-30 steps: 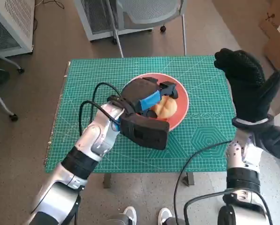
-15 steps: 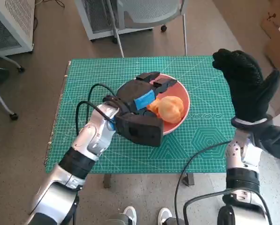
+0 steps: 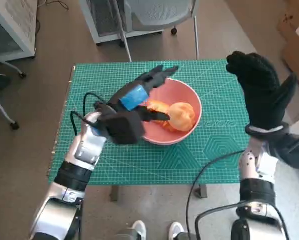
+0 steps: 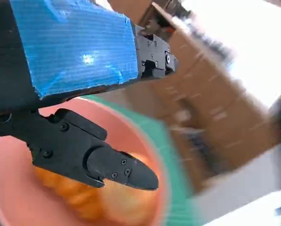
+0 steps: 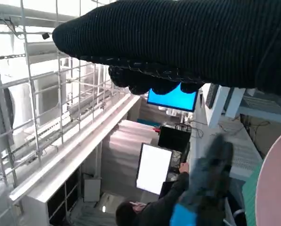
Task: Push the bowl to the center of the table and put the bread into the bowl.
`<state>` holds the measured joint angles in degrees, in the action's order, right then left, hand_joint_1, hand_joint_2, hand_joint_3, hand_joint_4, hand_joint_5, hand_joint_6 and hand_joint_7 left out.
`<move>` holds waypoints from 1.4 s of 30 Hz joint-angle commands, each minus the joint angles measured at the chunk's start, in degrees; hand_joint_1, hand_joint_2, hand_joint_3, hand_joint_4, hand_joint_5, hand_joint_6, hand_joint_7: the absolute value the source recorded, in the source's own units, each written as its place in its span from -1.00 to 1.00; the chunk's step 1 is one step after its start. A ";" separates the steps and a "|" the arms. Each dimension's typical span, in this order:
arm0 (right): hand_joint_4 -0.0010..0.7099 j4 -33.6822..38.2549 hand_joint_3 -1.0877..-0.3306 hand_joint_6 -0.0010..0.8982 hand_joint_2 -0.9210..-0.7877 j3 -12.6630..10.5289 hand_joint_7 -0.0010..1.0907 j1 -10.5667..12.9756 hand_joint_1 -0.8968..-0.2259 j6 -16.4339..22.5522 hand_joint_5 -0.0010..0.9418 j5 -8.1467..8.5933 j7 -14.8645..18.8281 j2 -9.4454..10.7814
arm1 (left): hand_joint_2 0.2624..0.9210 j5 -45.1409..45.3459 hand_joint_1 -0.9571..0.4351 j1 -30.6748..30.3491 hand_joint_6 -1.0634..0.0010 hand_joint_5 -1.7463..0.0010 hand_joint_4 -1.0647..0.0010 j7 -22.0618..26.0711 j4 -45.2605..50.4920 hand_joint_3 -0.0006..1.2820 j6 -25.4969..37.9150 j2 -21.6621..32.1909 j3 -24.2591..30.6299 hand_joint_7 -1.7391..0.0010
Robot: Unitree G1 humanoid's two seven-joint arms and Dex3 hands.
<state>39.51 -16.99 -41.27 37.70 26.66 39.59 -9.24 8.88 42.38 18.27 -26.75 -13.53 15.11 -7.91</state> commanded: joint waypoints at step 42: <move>-0.28 -2.18 0.14 -0.14 -1.00 2.48 -0.96 -4.16 -0.29 -3.64 -0.99 -3.98 -5.11 -0.30 | 1.00 -27.82 -0.55 -12.84 1.00 1.00 1.00 3.30 14.48 -0.30 -9.50 -7.94 16.54 0.49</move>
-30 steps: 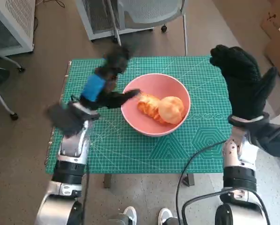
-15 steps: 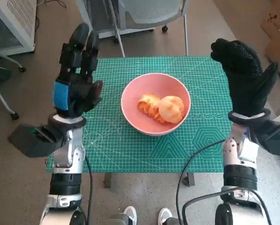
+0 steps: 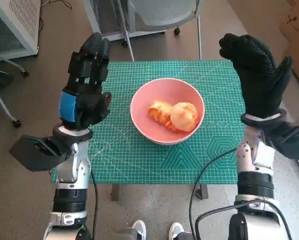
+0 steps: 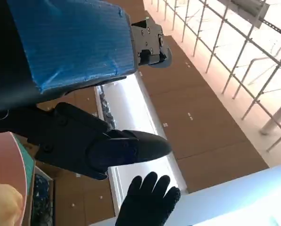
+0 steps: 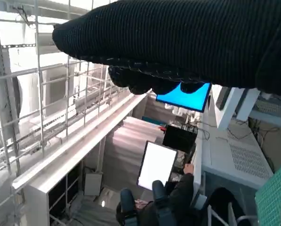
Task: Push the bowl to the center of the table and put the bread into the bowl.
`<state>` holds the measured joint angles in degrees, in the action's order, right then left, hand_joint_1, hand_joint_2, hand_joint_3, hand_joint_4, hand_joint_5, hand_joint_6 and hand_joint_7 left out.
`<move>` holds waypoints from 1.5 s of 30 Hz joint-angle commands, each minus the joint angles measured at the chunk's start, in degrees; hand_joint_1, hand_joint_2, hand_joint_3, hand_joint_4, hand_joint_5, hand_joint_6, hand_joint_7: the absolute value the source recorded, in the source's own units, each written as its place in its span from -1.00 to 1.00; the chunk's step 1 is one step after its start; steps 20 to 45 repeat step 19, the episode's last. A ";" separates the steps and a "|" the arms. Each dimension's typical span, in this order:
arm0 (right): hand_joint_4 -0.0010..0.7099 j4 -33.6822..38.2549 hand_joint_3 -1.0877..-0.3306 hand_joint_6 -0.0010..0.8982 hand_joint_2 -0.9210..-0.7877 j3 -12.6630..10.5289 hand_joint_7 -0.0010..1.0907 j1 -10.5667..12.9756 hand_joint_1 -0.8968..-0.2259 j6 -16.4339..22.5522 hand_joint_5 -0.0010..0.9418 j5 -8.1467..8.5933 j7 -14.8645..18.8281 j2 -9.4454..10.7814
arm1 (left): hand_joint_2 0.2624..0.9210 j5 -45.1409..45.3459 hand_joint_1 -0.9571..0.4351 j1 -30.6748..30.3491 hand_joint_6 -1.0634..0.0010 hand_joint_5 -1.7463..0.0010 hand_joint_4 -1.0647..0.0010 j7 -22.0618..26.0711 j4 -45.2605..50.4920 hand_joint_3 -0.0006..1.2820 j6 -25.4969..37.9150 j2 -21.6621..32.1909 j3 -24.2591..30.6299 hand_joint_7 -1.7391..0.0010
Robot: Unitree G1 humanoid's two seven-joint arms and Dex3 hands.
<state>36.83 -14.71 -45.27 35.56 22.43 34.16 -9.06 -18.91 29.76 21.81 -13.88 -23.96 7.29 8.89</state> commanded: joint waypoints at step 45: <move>-0.24 -0.92 0.23 -0.11 -1.00 0.05 -0.96 -0.32 -0.34 -2.71 -0.98 0.38 0.99 -1.61 | 1.00 0.19 -0.52 0.89 1.00 1.00 0.99 -1.21 2.89 -0.29 2.77 -0.48 -0.46 0.50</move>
